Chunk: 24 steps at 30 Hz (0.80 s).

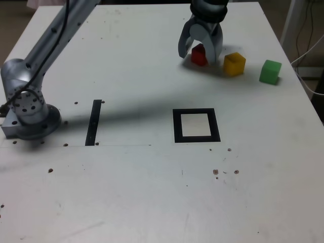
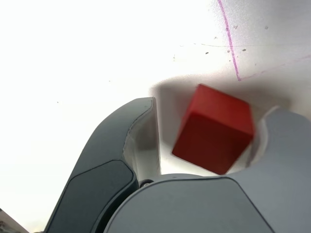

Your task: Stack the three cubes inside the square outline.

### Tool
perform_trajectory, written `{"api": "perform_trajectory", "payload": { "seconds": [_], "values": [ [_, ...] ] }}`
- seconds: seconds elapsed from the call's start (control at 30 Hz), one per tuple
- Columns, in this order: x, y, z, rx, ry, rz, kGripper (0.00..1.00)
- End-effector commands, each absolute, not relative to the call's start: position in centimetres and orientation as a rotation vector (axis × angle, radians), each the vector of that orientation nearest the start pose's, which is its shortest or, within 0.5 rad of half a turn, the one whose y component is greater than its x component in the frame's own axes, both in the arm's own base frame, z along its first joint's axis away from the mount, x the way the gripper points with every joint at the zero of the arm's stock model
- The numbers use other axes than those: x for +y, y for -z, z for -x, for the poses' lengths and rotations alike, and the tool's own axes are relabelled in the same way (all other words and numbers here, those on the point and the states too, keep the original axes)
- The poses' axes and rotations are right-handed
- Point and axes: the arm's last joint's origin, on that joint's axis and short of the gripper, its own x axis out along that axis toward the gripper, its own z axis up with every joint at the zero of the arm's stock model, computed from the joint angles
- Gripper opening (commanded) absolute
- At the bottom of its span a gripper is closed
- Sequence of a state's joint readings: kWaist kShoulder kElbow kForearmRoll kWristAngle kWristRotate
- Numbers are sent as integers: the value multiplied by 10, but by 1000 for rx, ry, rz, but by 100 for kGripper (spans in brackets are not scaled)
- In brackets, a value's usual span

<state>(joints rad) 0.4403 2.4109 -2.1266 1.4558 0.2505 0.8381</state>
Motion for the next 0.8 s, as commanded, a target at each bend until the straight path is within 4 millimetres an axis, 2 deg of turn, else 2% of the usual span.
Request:
{"api": "perform_trajectory", "payload": {
  "seconds": [0.0, 0.17, 0.3, 0.77],
  "values": [
    [209, -214, -418, 1831, 259, -422, 51],
    [208, -214, -419, 1829, 261, -425, 35],
    [207, -213, -419, 1832, 267, -422, 28],
    [204, -215, -417, 1826, 268, -384, 25]
  ]
}}
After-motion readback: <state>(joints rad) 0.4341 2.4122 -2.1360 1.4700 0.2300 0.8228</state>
